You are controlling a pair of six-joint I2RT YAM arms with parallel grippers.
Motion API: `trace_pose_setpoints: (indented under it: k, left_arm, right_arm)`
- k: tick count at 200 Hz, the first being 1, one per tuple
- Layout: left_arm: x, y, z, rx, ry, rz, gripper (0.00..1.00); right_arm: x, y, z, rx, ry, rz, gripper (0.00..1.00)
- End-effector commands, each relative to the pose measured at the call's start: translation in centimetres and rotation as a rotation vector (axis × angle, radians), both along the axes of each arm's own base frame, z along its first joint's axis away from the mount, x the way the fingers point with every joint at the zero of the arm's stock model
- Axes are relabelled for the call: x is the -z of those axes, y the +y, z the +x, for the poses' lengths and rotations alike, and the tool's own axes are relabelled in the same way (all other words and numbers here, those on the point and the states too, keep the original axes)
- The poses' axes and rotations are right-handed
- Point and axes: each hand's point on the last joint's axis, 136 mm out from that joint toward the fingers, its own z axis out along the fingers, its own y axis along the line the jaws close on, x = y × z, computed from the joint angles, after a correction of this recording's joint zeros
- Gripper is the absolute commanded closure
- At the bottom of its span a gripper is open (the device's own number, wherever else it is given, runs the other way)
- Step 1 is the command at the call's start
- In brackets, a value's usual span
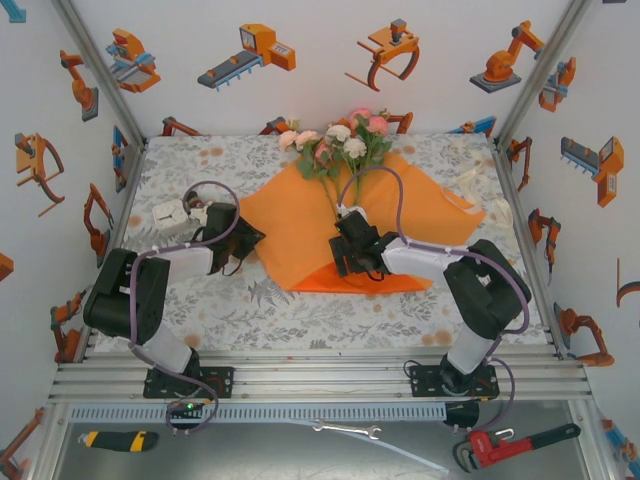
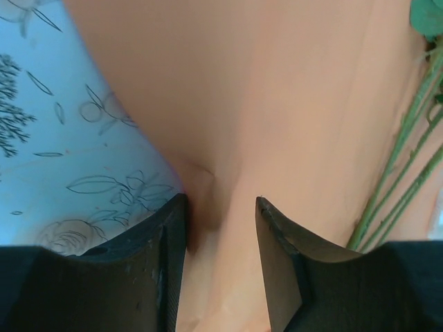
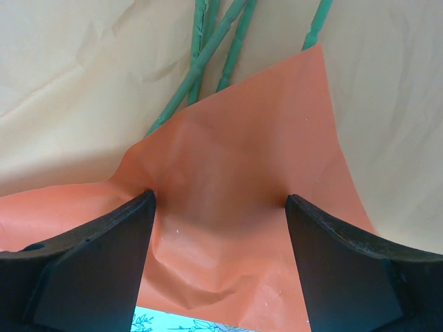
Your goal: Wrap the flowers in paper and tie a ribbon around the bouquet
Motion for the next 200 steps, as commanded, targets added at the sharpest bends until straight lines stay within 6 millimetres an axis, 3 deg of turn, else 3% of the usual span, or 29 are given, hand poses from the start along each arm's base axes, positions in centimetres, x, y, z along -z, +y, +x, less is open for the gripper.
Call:
trace_pose_setpoints:
  k: [1, 42, 89, 100, 126, 146, 160, 200]
  left_arm:
    - [-2.3, -2.2, -0.2, 0.062, -0.061, -0.080, 0.56]
    - [-3.9, -2.4, -1.6, 0.031, -0.093, -0.041, 0.40]
    - [-1.5, -0.8, -3.6, -0.024, 0.002, 0.087, 0.35]
    - [-1.2, -0.2, -3.9, -0.040, 0.021, 0.119, 0.44]
    - [-1.2, 0.6, -4.3, -0.041, 0.066, 0.193, 0.78]
    - [-1.4, 0.7, -5.0, -0.012, 0.087, 0.214, 0.95]
    - [-1.3, 0.8, -6.0, 0.020, 0.119, 0.226, 1.00]
    - [0.3, 1.5, -11.0, 0.102, 0.221, 0.244, 1.00]
  right_arm:
    - [-0.4, 0.2, 0.4, 0.009, -0.019, 0.005, 0.31]
    - [-0.5, 0.2, 0.4, 0.008, -0.021, 0.004, 0.31]
    - [-0.3, 0.0, 0.2, 0.013, -0.012, 0.003, 0.30]
    - [-0.4, 0.0, 0.2, 0.014, -0.012, 0.008, 0.30]
    - [0.1, -0.4, -0.4, 0.023, 0.016, 0.014, 0.30]
    - [0.4, -0.7, -1.6, 0.030, 0.054, 0.037, 0.31]
    - [0.5, -0.8, -3.0, 0.033, 0.090, 0.073, 0.32]
    - [-0.1, -1.6, -7.2, 0.040, 0.125, 0.143, 0.34]
